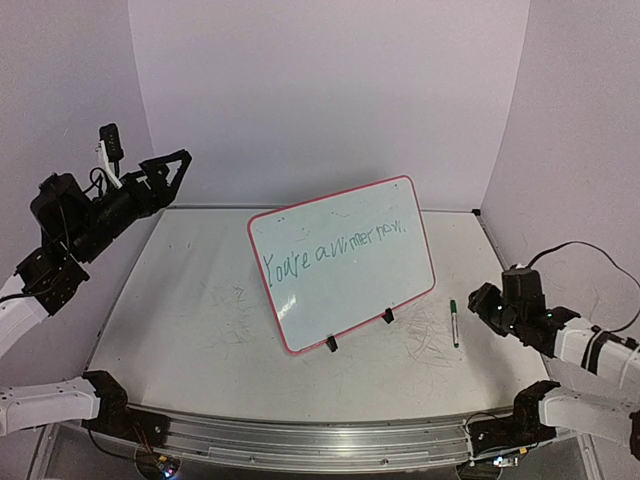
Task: Write a sentence on the whiteboard
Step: Put down the whiteboard marker at the corner of the board, then reset both arms
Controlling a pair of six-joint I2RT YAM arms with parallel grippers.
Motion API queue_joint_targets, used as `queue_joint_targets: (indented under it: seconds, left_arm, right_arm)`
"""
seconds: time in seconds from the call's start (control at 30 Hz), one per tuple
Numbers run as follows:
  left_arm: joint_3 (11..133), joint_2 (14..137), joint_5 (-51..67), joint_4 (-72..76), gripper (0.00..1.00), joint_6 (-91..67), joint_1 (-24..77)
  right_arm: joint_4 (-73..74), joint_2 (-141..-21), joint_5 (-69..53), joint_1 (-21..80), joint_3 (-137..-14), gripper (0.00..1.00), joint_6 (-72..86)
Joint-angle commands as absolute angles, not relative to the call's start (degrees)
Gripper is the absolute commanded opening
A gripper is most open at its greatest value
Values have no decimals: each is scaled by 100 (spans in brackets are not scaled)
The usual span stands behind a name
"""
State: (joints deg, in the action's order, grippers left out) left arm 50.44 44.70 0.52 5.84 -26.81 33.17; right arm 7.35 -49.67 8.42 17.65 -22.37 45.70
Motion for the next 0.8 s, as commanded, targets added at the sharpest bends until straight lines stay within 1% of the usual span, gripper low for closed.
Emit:
queue_joint_targets:
  seconds: [0.0, 0.03, 0.07, 0.17, 0.3, 0.4, 0.57, 0.7, 0.77]
  left_arm:
    - [5677, 4542, -261, 380, 100, -2257, 3287]
    - [5783, 4545, -319, 279, 100, -2176, 3286]
    - [5864, 4544, -372, 182, 100, -2111, 3287]
    - [6106, 4515, -527, 37, 99, -1888, 3287]
    - [6429, 4479, -705, -133, 100, -1645, 3287]
    - [6723, 4521, -884, -295, 99, -1355, 3291]
    - [6884, 4604, -1142, -398, 99, -1004, 3287]
    - [6859, 4673, -1377, -368, 99, -995, 3287]
    - [6890, 4783, -1438, -366, 99, -992, 3287]
  right_arm:
    - [1777, -3722, 1253, 1741, -3254, 87, 3881]
    - [1927, -3422, 1251, 1741, -3569, 96, 3597]
    - [2119, -3220, 1244, 1739, -3859, 98, 3374]
    - [2496, -2880, 1134, 1741, -4884, 98, 2652]
    - [2894, -3044, 1057, 1738, -6381, 98, 2084]
    - [2980, -3162, 969, 1739, -7105, 98, 1932]
    - [2923, -3154, 685, 1744, -7555, 98, 1796]
    - [2764, -3033, 793, 1741, -7459, 98, 1738]
    - [2367, -2777, 704, 1738, -7154, 98, 1688]
